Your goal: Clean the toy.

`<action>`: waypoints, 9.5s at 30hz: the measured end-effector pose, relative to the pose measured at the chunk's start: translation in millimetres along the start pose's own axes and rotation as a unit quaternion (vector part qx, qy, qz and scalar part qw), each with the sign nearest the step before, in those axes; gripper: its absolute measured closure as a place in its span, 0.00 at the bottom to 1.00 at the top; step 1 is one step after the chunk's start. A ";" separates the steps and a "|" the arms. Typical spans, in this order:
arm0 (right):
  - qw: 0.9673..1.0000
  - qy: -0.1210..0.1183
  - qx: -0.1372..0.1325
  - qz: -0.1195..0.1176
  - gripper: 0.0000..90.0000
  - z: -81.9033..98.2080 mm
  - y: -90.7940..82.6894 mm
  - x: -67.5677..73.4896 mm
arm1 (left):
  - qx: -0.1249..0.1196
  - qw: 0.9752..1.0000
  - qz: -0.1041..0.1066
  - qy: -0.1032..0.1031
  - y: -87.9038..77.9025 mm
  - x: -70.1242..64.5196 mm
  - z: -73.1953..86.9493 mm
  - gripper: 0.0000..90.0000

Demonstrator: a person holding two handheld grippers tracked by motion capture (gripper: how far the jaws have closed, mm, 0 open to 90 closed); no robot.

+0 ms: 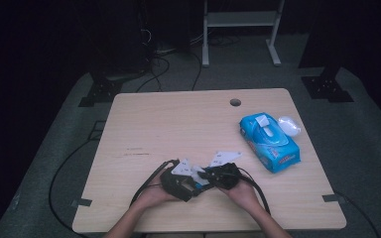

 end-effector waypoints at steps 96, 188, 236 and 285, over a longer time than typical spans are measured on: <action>0.996 0.066 0.054 0.008 0.93 7.9 -7.3 -50.8 | -0.026 0.999 -0.016 -0.037 3.1 -1.7 -10.8 0.26; 0.994 0.079 -0.017 0.077 0.92 30.3 -20.3 -63.9 | -0.001 1.000 -0.031 0.003 9.5 -1.9 -5.0 0.26; 0.992 0.093 0.010 0.085 0.93 57.7 -47.1 -72.4 | -0.003 1.000 -0.026 0.001 9.6 -1.5 -4.4 0.27; 0.989 0.105 0.056 0.090 0.93 54.2 -28.1 -94.3 | -0.003 1.000 -0.021 -0.002 10.5 -0.9 -4.6 0.27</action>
Point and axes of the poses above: each handheld gripper's, and its own axes: y roughly forward along the jaws, z roughly out of its underside, x roughly to its left, the point moved 8 cm from there along y, roughly forward along the jaws
